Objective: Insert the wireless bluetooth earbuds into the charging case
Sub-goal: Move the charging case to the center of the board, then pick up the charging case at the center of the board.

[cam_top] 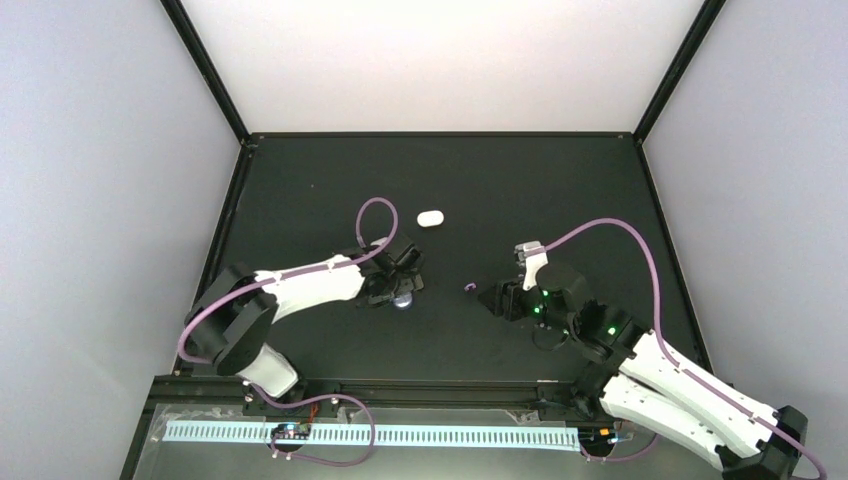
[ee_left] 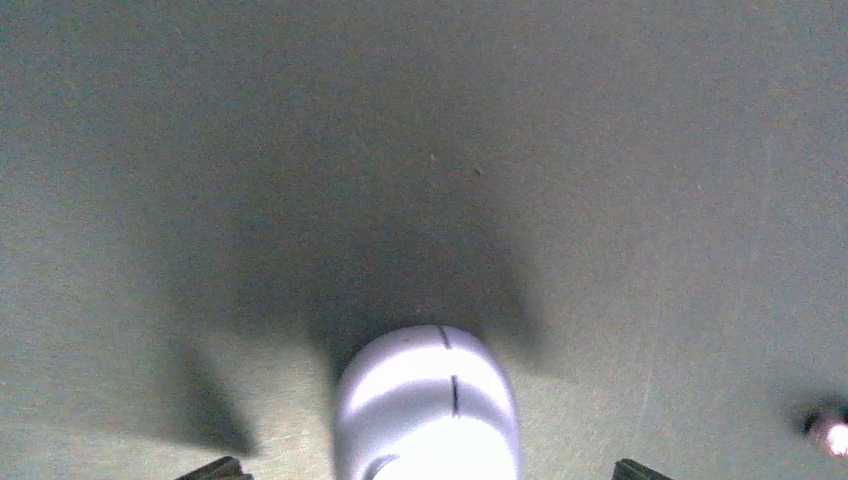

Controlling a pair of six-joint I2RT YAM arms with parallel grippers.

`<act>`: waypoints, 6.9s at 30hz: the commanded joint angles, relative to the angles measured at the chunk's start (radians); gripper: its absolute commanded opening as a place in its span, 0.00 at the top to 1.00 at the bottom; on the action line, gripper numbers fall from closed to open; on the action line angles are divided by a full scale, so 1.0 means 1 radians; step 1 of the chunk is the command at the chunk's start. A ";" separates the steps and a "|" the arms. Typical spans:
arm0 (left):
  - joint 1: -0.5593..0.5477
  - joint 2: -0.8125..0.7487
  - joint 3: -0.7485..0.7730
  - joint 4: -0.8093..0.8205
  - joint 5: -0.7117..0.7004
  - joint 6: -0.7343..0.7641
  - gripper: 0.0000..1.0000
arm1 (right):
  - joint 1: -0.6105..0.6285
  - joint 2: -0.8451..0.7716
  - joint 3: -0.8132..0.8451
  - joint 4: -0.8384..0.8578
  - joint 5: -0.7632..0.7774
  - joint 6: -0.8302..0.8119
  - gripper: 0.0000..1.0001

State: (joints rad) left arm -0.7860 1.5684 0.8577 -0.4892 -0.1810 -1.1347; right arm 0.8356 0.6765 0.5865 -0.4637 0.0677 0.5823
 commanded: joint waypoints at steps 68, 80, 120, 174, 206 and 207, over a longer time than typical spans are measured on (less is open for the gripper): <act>0.034 -1.052 -0.261 0.358 0.510 0.709 0.01 | 0.290 0.176 0.205 0.028 0.040 -0.748 0.73; 0.014 -0.691 -0.130 0.530 0.731 0.623 0.11 | 0.322 0.017 0.177 -0.012 0.144 -0.907 0.74; -0.113 -0.389 0.009 0.560 0.735 0.595 0.51 | 0.470 0.080 0.191 0.086 0.392 -0.990 0.74; -0.125 -0.458 -0.076 0.680 0.655 0.530 0.98 | 0.482 0.064 0.244 0.058 0.310 -0.893 0.29; -0.099 -0.859 -0.105 0.623 0.969 0.916 0.98 | 0.450 0.187 0.618 0.031 -0.175 -0.523 0.13; -0.099 -0.861 -0.104 0.625 0.976 0.916 0.99 | 0.450 0.193 0.618 0.025 -0.166 -0.521 0.13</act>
State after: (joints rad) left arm -0.8886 0.7071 0.6991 0.1261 0.7238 -0.2386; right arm 1.2888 0.8661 1.2018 -0.4229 -0.0750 0.0360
